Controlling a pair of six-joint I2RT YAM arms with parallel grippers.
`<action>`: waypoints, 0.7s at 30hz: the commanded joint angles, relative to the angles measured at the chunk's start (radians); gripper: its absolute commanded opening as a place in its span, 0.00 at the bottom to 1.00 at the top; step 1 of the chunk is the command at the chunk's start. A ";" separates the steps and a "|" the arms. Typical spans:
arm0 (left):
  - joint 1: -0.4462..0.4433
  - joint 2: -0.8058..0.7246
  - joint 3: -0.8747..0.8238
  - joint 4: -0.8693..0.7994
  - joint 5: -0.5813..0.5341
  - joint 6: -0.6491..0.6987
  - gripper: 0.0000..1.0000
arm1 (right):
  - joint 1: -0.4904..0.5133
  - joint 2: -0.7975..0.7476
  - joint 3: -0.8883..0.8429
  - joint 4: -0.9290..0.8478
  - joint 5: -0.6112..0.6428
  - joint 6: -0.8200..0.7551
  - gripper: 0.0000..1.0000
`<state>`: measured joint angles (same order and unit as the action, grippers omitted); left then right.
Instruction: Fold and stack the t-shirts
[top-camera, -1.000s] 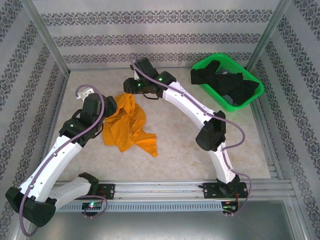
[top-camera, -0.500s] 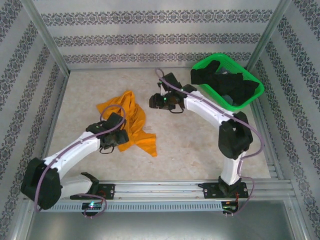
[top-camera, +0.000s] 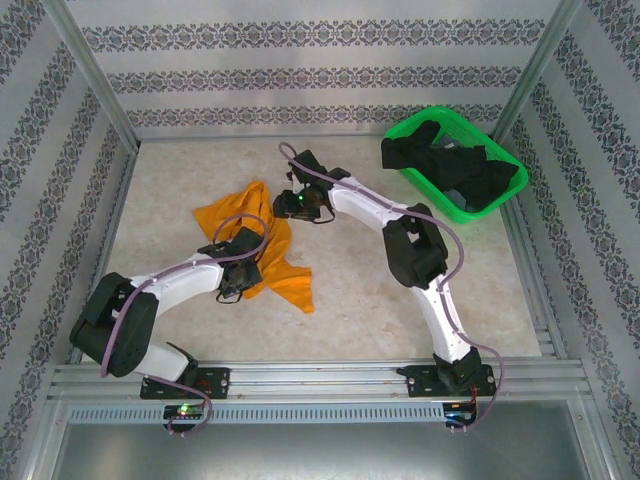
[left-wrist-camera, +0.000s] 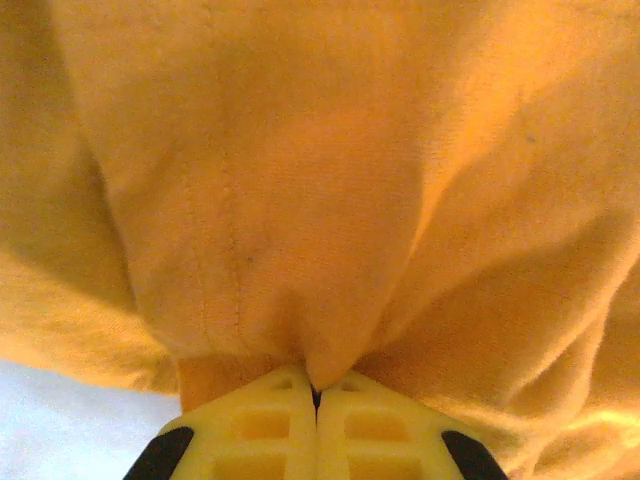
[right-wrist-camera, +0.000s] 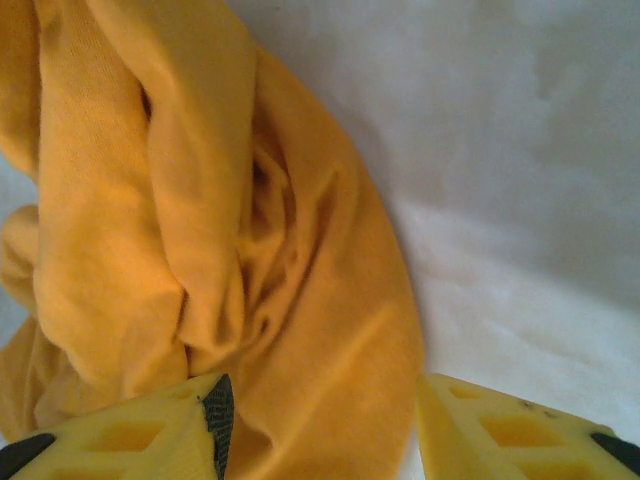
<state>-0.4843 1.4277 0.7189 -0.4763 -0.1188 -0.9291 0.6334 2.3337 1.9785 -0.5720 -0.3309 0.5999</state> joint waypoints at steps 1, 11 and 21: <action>0.008 -0.124 -0.018 -0.076 -0.108 -0.019 0.00 | 0.021 0.087 0.105 -0.103 -0.001 -0.001 0.50; 0.078 -0.416 0.048 -0.240 -0.167 -0.001 0.00 | 0.025 0.178 0.223 -0.147 -0.030 0.045 0.03; 0.294 -0.398 0.312 -0.165 -0.075 0.147 0.00 | -0.085 -0.177 -0.003 0.020 0.088 0.116 0.00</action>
<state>-0.2432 1.0138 0.9531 -0.6846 -0.2279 -0.8619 0.6052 2.3192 1.9907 -0.6281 -0.3000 0.6865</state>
